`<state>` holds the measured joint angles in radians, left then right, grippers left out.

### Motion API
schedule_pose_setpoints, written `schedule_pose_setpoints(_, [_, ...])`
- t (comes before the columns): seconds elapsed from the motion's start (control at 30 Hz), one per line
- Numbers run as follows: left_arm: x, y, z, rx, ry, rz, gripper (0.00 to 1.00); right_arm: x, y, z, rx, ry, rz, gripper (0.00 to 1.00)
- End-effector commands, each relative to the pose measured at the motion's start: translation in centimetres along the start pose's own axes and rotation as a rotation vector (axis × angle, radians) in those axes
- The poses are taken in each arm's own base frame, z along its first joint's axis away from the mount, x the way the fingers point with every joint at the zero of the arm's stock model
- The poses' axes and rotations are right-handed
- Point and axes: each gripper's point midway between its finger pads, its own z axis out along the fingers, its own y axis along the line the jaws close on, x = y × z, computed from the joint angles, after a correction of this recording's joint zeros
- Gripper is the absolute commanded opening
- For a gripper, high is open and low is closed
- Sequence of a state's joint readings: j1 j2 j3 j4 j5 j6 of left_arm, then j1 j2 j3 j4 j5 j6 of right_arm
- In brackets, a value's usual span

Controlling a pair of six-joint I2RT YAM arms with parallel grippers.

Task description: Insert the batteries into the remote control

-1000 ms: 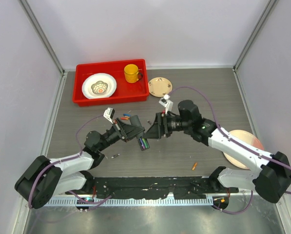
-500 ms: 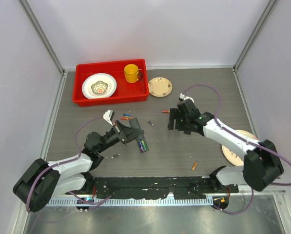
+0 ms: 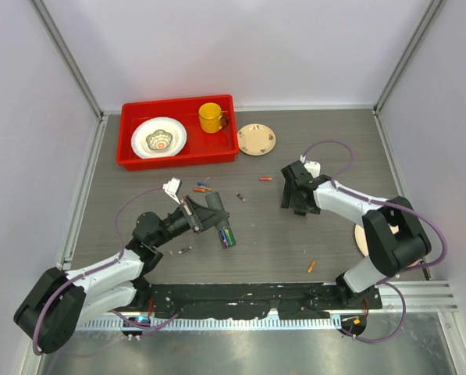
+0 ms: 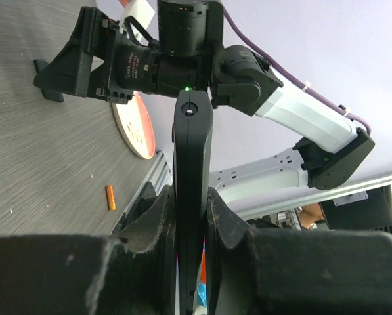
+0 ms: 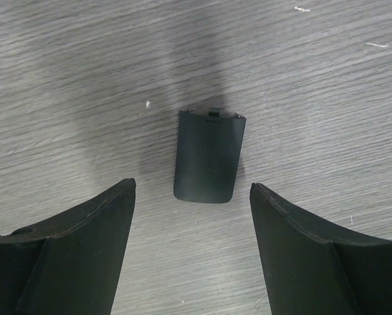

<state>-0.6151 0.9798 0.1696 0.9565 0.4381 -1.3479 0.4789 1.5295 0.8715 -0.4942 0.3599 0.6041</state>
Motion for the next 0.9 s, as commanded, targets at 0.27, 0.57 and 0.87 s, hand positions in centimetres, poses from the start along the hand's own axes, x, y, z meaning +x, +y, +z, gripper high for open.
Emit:
schedule_pose_setpoints(0.27, [0.0, -0.9, 0.0, 0.036, 0.008, 0.046, 0.0, -0.9, -0.2, 1.9, 0.047, -0.006, 0.106, 0.7])
schedule_pose_setpoints(0.57, [0.0, -0.8, 0.3, 0.034, 0.015, 0.041, 0.0, 0.7, -0.8, 2.9, 0.024, 0.049, 0.095, 0.59])
schedule_pose_setpoints(0.87, [0.0, -0.7, 0.7, 0.039, 0.025, 0.027, 0.0, 2.2, -1.5, 3.5, 0.014, 0.089, 0.105, 0.57])
